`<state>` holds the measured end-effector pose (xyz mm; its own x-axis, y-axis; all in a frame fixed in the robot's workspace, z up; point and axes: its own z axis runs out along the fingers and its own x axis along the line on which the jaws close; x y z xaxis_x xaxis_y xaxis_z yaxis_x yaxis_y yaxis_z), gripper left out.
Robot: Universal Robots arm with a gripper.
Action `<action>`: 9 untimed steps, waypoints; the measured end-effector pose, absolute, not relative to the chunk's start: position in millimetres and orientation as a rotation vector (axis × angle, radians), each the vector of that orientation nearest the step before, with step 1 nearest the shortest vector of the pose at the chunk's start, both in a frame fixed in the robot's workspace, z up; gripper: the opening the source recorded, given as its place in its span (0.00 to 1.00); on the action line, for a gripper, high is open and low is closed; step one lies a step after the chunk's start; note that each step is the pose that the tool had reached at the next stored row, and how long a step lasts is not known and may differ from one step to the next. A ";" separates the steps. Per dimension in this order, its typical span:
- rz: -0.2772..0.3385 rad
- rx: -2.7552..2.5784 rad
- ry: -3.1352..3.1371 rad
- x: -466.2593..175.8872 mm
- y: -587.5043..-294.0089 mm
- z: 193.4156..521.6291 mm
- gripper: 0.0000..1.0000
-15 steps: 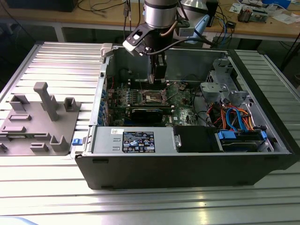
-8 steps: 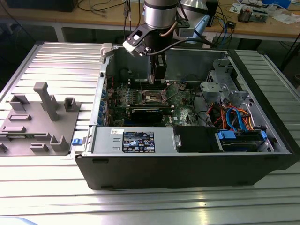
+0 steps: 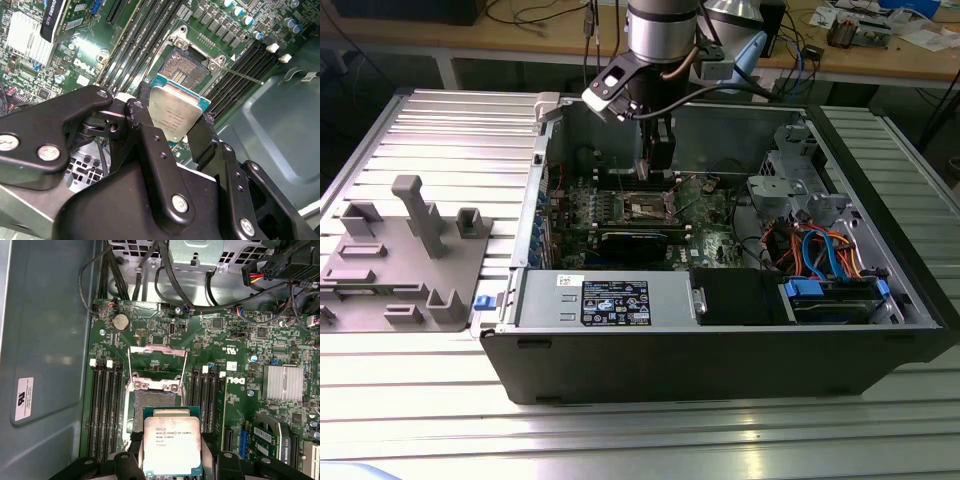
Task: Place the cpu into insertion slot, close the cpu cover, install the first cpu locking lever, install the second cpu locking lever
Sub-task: 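Place the cpu into insertion slot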
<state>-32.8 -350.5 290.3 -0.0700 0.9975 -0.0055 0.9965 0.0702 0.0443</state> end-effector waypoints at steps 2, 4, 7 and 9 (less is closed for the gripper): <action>0.045 2.118 2.273 -32.8 -350.5 290.0 0.54; 0.045 2.118 2.273 -32.8 -350.5 289.7 0.54; 0.044 2.118 2.273 -32.8 -350.5 289.0 0.54; 0.045 2.118 2.273 -32.8 -350.5 288.5 0.54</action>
